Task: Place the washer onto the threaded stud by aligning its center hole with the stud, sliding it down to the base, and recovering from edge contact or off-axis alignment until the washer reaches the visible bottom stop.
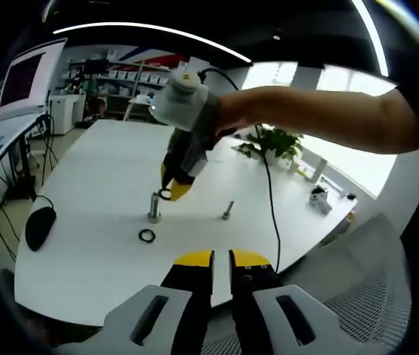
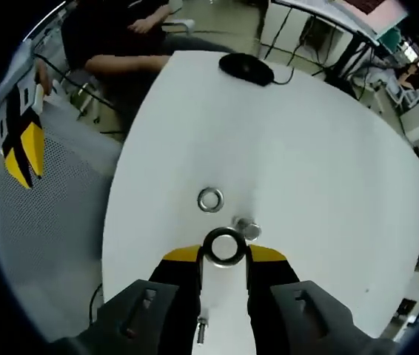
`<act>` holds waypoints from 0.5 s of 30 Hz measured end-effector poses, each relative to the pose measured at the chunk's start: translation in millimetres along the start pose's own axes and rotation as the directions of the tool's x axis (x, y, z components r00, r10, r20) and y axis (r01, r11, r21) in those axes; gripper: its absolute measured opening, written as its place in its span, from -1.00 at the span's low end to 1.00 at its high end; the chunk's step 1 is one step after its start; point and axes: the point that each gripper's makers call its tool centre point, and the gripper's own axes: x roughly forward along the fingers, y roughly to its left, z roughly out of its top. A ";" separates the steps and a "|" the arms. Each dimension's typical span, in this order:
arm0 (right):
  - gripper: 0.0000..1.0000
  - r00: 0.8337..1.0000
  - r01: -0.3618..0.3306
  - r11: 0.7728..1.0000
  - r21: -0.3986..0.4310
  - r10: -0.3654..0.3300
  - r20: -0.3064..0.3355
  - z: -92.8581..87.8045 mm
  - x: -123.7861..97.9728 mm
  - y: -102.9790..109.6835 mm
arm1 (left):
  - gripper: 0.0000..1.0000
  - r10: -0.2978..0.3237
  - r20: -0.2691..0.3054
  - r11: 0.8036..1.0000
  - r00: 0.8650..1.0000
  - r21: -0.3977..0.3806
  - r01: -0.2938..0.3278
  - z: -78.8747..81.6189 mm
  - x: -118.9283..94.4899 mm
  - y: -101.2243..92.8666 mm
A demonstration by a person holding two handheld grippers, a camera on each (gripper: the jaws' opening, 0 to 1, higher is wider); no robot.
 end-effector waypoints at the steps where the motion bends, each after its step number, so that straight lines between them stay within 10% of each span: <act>1: -0.53 1.000 -0.002 1.000 -0.009 0.002 0.000 0.8 0.3 -0.5 | -0.89 0.000 0.001 1.000 1.000 -0.001 0.000 0.1 -0.1 0.2; 15: -0.53 0.999 -0.001 0.992 -0.127 -0.004 -0.040 3.3 16.6 -16.6 | -0.89 0.002 0.004 1.000 1.000 -0.007 -0.002 0.6 -0.5 1.4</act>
